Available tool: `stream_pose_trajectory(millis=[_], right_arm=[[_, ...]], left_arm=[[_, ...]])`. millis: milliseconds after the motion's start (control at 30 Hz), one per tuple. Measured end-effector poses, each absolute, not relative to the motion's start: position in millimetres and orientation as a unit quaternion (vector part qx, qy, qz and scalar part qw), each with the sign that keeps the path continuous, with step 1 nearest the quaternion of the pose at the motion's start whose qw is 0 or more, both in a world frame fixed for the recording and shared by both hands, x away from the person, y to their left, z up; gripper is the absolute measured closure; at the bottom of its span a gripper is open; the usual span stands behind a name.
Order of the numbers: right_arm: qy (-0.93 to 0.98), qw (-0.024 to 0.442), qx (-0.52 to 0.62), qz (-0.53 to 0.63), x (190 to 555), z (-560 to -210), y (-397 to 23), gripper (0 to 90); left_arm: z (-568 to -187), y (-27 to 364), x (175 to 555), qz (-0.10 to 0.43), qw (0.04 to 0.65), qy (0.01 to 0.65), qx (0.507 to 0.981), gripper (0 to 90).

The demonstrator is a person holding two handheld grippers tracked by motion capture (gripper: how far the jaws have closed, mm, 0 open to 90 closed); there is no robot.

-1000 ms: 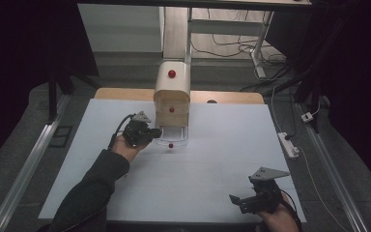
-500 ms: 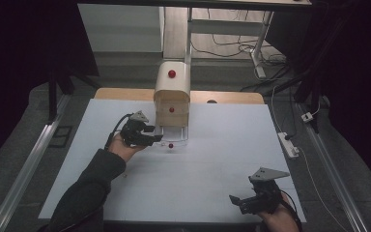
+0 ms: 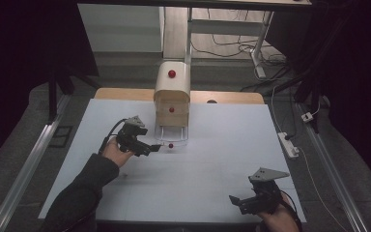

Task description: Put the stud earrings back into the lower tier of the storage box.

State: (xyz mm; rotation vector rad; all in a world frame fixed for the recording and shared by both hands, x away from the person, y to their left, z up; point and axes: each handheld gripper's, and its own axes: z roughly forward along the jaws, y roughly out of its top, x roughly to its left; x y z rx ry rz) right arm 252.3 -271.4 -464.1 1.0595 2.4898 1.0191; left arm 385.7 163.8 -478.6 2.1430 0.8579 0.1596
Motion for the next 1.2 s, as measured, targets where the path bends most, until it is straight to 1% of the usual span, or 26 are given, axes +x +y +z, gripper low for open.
stream_pose_trajectory(millis=[200, 400, 767, 933, 1200], right_arm=[[0.854, 0.125, 0.364, 0.351, 252.2, -464.0, -271.6, 1.0], [0.853, 0.124, 0.366, 0.352, 252.4, -464.0, -271.8, 1.0], [0.852, 0.125, 0.366, 0.352, 252.2, -463.7, -271.4, 1.0], [0.853, 0.125, 0.366, 0.352, 252.3, -463.8, -271.2, 1.0], [0.853, 0.126, 0.365, 0.352, 252.5, -463.9, -271.0, 1.0]], left_arm=[[-481.6, 173.5, 374.0, 0.050, 0.400, 0.334, 0.852, 0.1], [-485.1, 183.8, 360.4, 0.057, 0.378, 0.329, 0.863, 0.0], [-494.4, 206.4, 334.2, 0.066, 0.355, 0.359, 0.860, 0.0], [-498.5, 207.6, 322.2, 0.080, 0.320, 0.370, 0.869, 0.0], [-513.4, 207.4, 312.7, 0.059, 0.275, 0.377, 0.882, 0.0]])
